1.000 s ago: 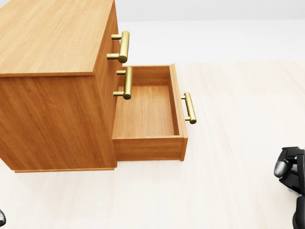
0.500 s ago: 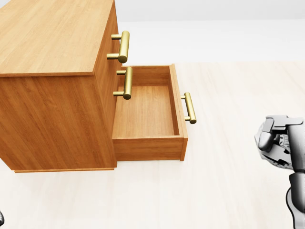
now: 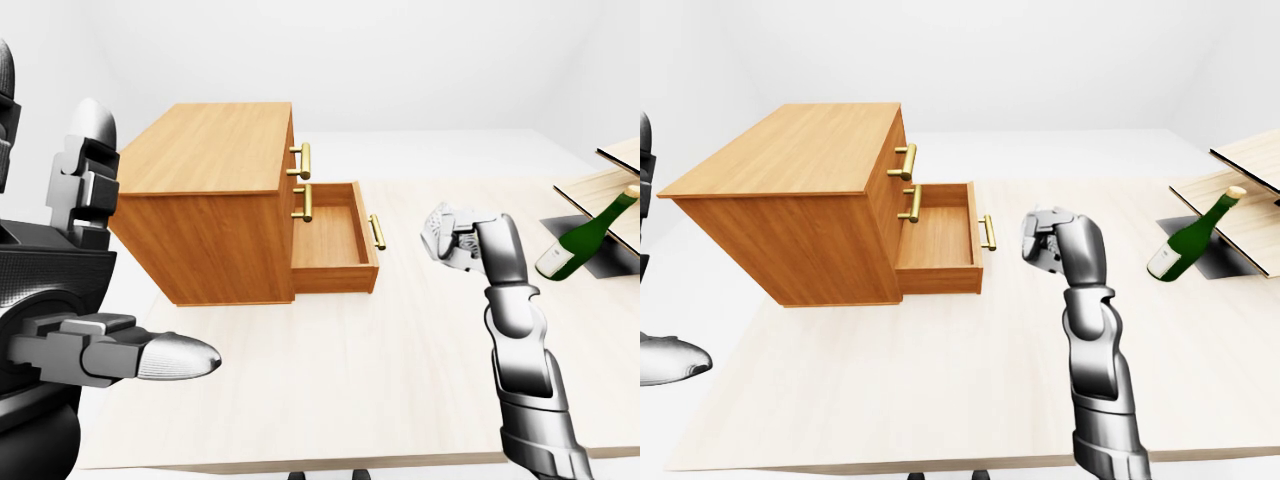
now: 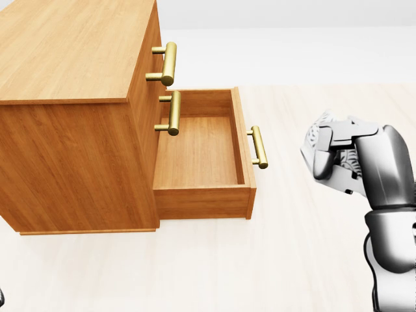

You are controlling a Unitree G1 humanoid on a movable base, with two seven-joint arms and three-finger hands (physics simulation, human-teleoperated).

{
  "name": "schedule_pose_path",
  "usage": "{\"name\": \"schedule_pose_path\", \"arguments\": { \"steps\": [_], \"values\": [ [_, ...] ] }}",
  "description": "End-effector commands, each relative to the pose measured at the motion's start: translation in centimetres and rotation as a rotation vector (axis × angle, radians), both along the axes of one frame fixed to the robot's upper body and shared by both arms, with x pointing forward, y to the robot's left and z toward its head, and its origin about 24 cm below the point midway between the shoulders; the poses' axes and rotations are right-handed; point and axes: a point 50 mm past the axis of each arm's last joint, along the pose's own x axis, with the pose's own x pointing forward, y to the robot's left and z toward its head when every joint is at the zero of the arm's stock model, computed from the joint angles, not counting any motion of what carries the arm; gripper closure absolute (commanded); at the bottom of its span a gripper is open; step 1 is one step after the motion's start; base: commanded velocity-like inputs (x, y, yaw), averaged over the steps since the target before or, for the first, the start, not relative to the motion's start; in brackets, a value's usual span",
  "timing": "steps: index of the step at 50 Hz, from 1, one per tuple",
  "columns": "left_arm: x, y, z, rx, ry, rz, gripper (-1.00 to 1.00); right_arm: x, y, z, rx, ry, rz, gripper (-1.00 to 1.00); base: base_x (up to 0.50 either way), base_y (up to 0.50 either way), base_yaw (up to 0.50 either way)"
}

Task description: Put the bowl on top of the cabinet.

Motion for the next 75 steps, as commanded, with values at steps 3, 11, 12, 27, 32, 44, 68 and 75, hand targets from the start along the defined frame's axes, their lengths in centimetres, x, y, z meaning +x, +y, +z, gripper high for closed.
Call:
{"name": "schedule_pose_path", "arguments": {
  "steps": [3,11,12,27,32,44,68,75],
  "values": [
    [0.0,0.0,0.0,0.002,0.003,0.0,-1.0,-0.6,4.3,4.4,-0.234,-0.165,0.046,1.0,0.0,0.0,0.0],
    [0.0,0.1,0.0,-0.002,-0.001,0.004,-1.0,-0.7,6.7,6.6,-0.259,-0.248,0.12,1.0,0.0,0.0,0.0],
    [-0.1,0.1,0.0,-0.002,-0.001,0.005,-1.0,-0.7,7.0,6.8,-0.263,-0.253,0.125,1.0,0.0,0.0,0.0],
    [-0.1,0.1,0.3,0.001,-0.001,-0.003,-1.0,0.0,9.8,9.2,-0.291,-0.309,0.153,1.0,0.0,0.0,0.0],
    [-0.1,0.1,0.3,0.002,-0.001,-0.002,-1.0,0.1,10.5,9.8,-0.295,-0.32,0.154,1.0,0.0,0.0,0.0],
    [-0.1,0.1,0.3,0.005,0.002,-0.004,-1.0,0.1,12.8,10.6,-0.315,-0.332,0.168,1.0,0.0,0.0,0.0],
    [-0.2,0.3,0.6,0.008,0.003,-0.003,-1.0,1.5,16.1,13.3,-0.373,-0.379,0.151,1.0,0.0,0.0,0.0],
    [-0.3,0.3,0.6,0.007,0.002,-0.002,-1.0,1.8,16.8,13.5,-0.395,-0.385,0.148,1.0,0.0,0.0,0.0]
  ]
}}
